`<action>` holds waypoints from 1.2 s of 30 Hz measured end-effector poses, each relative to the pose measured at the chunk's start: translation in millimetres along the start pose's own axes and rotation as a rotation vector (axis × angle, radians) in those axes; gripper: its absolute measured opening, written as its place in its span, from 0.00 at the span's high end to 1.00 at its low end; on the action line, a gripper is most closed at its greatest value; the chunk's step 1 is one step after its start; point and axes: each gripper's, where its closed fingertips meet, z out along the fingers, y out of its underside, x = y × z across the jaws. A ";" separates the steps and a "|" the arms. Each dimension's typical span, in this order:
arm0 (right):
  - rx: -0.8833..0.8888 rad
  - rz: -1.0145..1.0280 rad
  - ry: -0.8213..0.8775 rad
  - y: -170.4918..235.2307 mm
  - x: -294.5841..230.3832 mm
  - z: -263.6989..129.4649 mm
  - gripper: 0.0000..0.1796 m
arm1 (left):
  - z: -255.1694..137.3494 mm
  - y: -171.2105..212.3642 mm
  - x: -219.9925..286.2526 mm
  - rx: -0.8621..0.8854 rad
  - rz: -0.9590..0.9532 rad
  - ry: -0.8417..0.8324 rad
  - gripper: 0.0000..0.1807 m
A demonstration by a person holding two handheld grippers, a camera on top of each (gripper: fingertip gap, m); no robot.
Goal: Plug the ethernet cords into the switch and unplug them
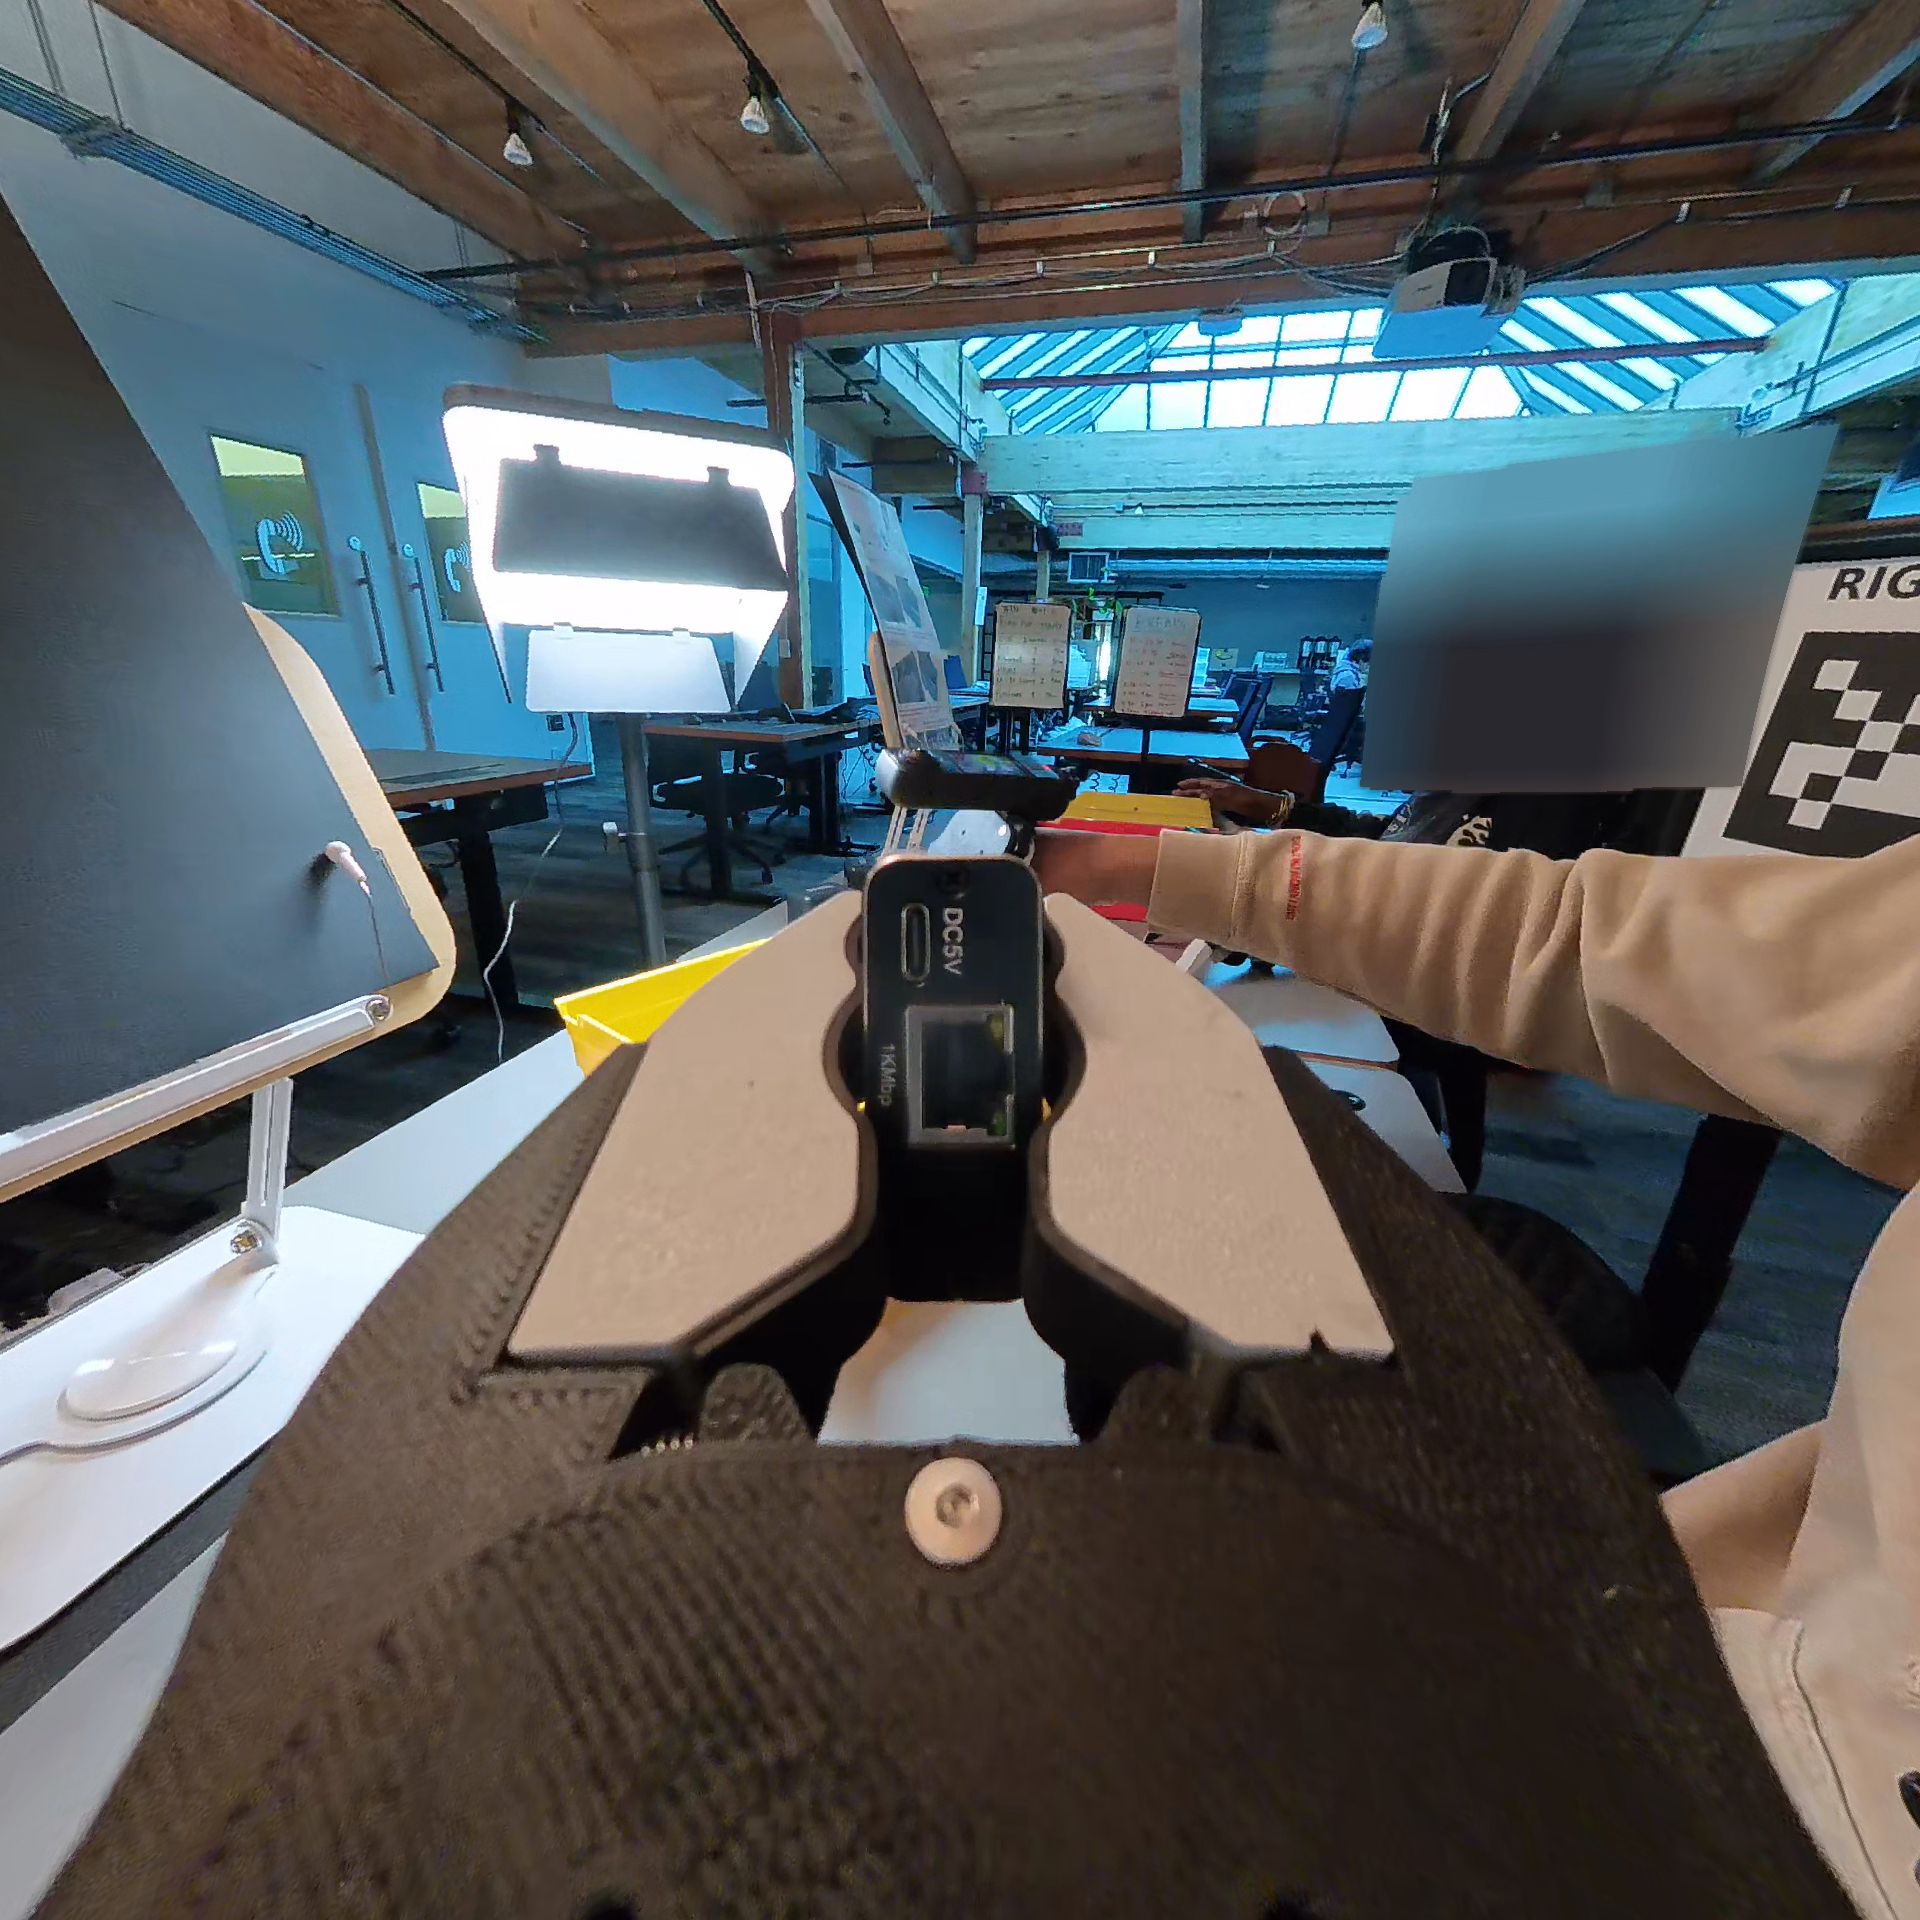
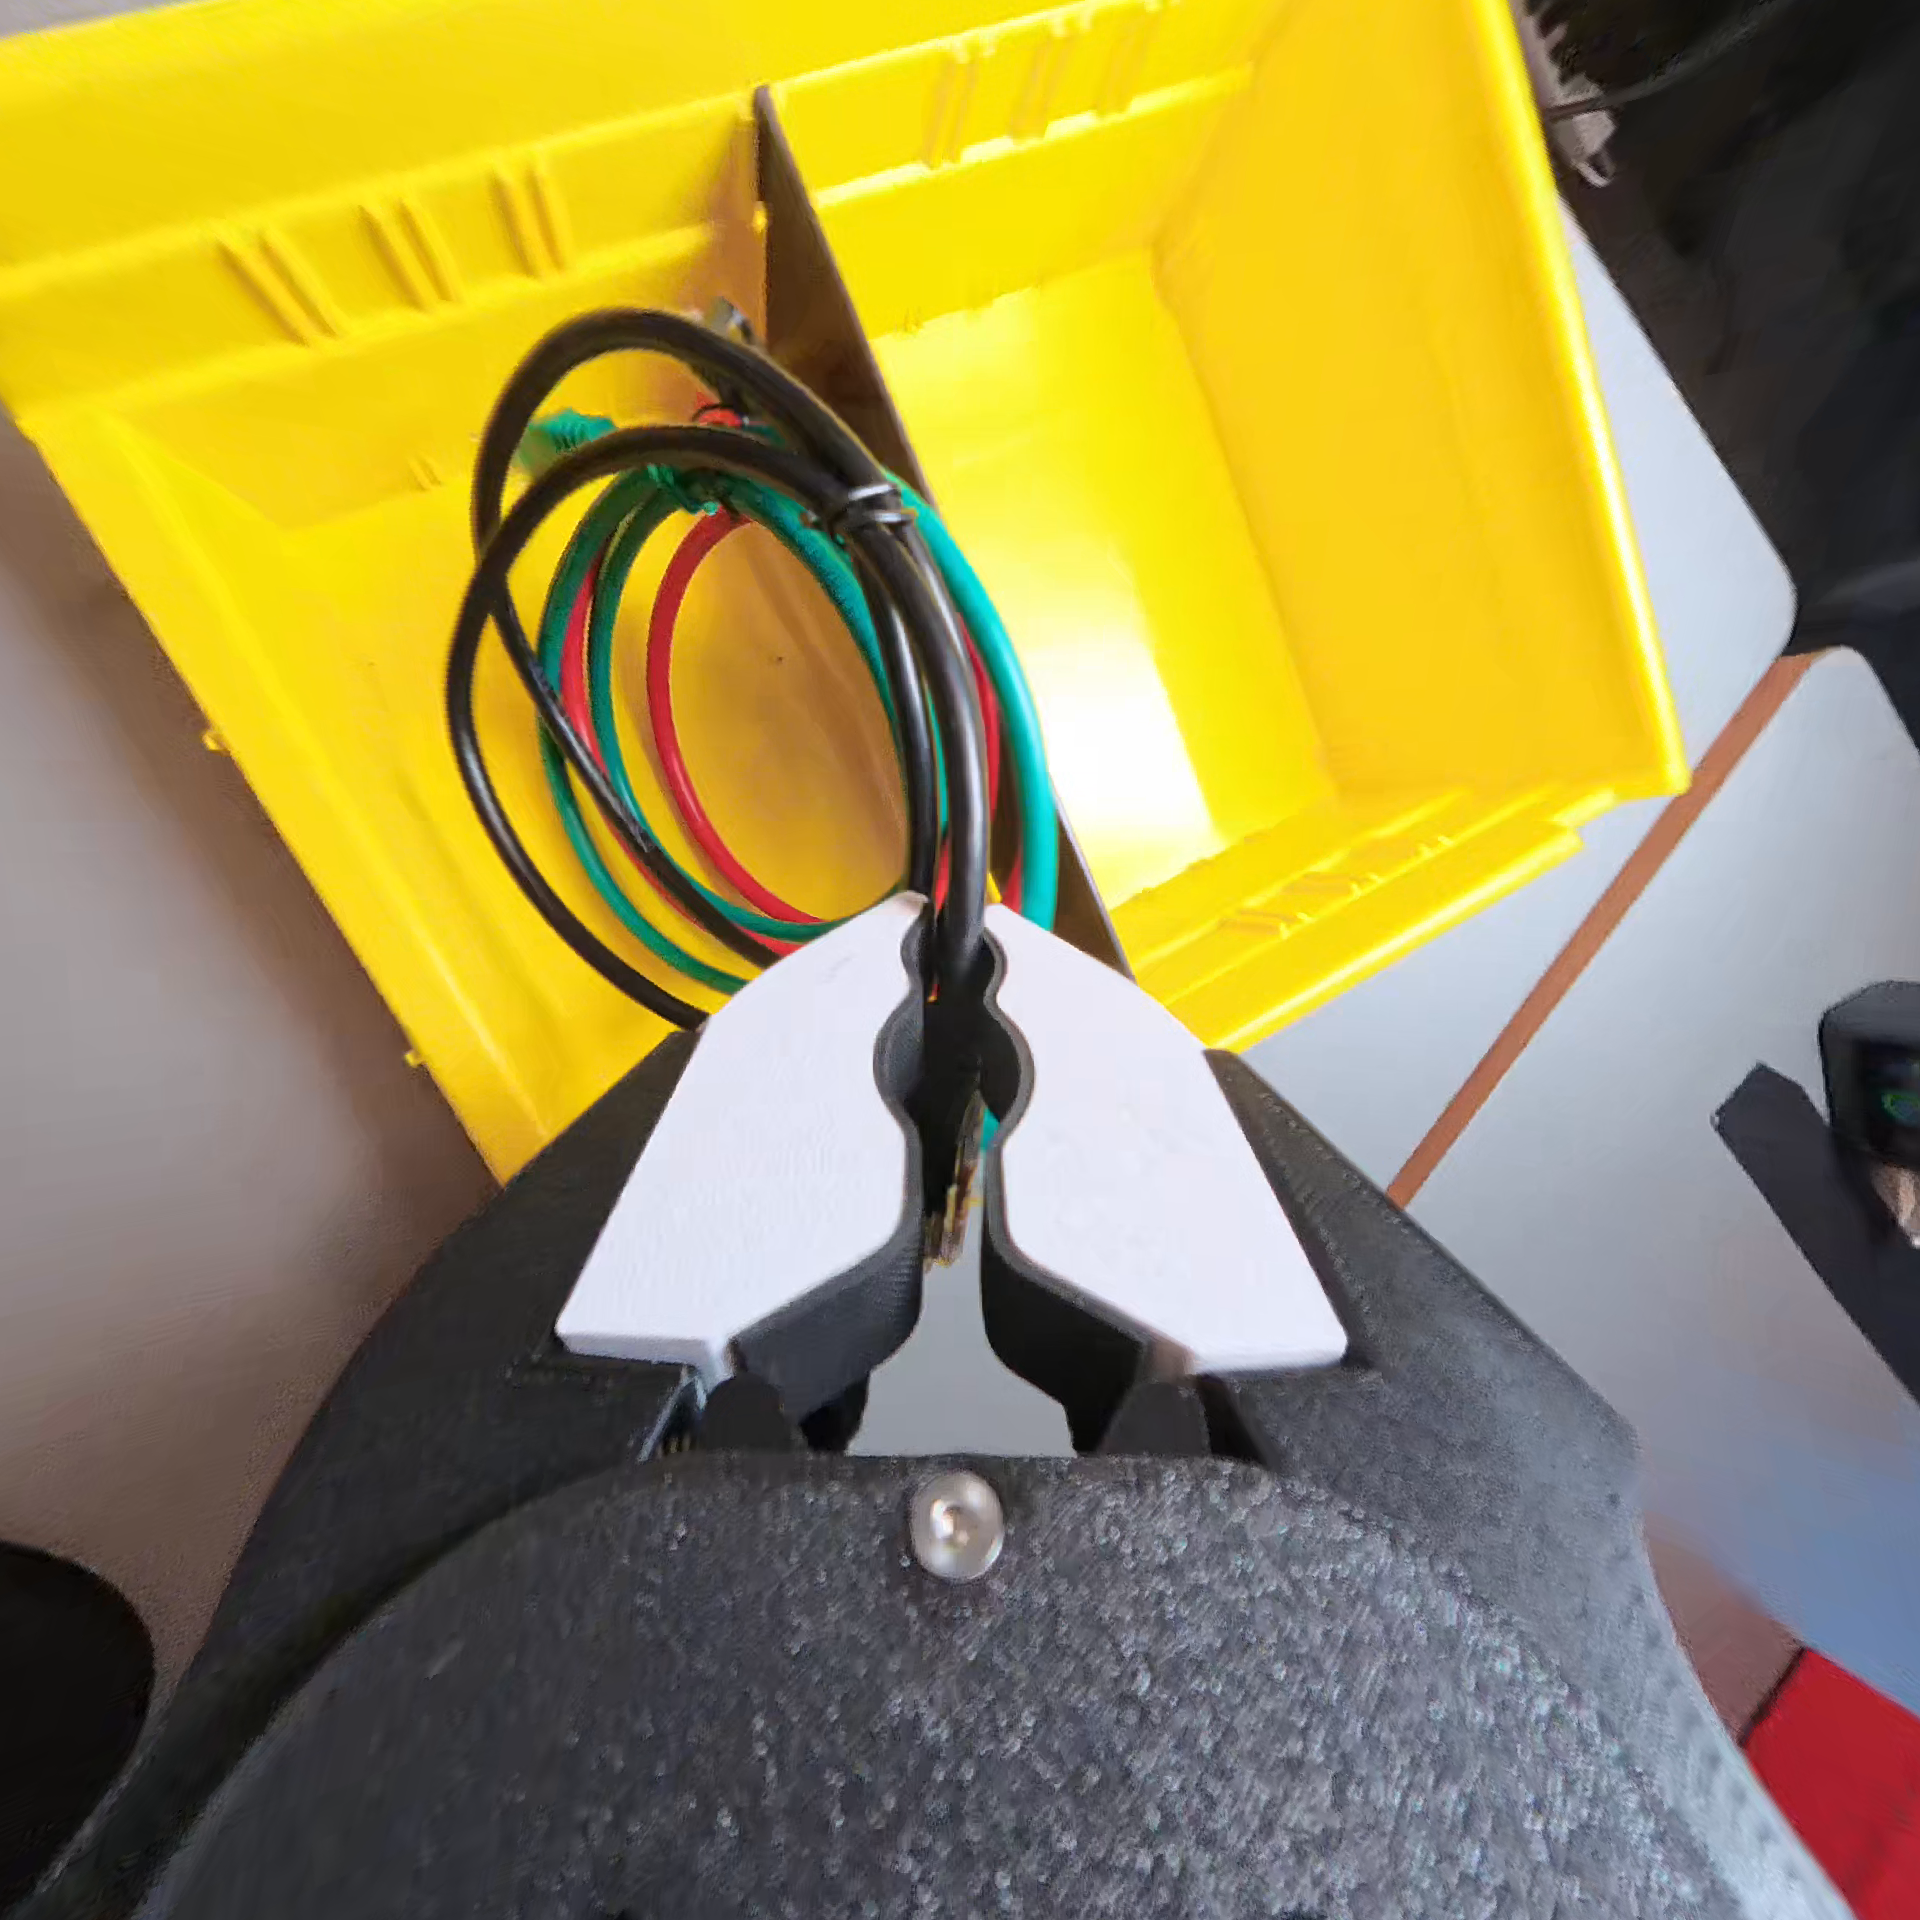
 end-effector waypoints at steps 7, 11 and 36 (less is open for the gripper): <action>-0.109 -0.230 0.113 -5.2 0.0 23.9 0.96 | 6.1 12.9 -0.6 -0.031 -0.020 0.008 0.85; -0.109 -0.282 0.339 -20.2 22.7 4.0 0.67 | 9.1 20.7 -1.1 -0.042 -0.034 0.009 0.85; 0.764 -0.773 0.083 -184.9 -294.6 -98.7 0.66 | 51.7 91.9 -4.6 -0.062 -0.655 -0.058 0.85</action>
